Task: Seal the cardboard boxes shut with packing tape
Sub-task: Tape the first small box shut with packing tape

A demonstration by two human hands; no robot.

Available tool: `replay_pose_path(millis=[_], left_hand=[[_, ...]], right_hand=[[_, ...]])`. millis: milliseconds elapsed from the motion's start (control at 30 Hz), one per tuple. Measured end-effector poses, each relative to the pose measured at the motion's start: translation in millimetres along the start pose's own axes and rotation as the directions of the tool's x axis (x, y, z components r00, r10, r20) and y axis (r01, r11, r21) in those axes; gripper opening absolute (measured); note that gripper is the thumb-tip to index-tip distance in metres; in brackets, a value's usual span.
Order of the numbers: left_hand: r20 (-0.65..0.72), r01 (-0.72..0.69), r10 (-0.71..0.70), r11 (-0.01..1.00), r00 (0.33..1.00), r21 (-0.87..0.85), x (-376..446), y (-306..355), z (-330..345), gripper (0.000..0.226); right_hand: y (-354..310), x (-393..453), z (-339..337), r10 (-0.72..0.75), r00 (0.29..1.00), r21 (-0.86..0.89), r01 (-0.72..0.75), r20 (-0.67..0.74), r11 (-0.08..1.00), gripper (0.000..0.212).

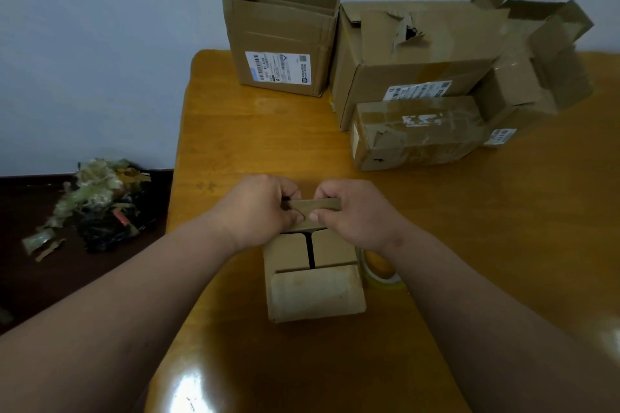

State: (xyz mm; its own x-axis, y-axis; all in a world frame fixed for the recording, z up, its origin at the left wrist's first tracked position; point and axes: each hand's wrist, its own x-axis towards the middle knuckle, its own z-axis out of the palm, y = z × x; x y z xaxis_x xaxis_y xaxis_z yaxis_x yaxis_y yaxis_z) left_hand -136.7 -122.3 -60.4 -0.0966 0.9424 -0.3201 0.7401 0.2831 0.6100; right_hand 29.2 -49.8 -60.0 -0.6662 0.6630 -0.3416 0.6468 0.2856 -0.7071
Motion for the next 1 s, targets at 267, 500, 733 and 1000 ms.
replay_pose_path(millis=[267, 500, 733, 1000], left_hand=[[-0.053, -0.112, 0.132, 0.954, 0.99, 0.279, -6, 0, 2, 0.016], [-0.064, -0.366, 0.389, 0.902, 0.919, 0.23, -18, -25, 10, 0.029], [0.022, -0.286, 0.286, 0.954, 0.958, 0.089, -42, -46, 39, 0.06], [-0.046, -0.131, 0.135, 0.988, 0.99, 0.076, -47, -54, 59, 0.071]], right_hand=[[-3, -1, 4, -0.073, 0.997, -0.196, 0.066, -0.029, 0.978, 0.02], [7, -17, 2, -0.077, 0.996, -0.122, 0.082, 0.043, 0.989, 0.035], [34, -45, 28, -0.064, 0.996, -0.212, 0.074, 0.055, 0.974, 0.045], [31, -57, 57, -0.012, 0.998, -0.331, -0.01, -0.064, 0.943, 0.058]])
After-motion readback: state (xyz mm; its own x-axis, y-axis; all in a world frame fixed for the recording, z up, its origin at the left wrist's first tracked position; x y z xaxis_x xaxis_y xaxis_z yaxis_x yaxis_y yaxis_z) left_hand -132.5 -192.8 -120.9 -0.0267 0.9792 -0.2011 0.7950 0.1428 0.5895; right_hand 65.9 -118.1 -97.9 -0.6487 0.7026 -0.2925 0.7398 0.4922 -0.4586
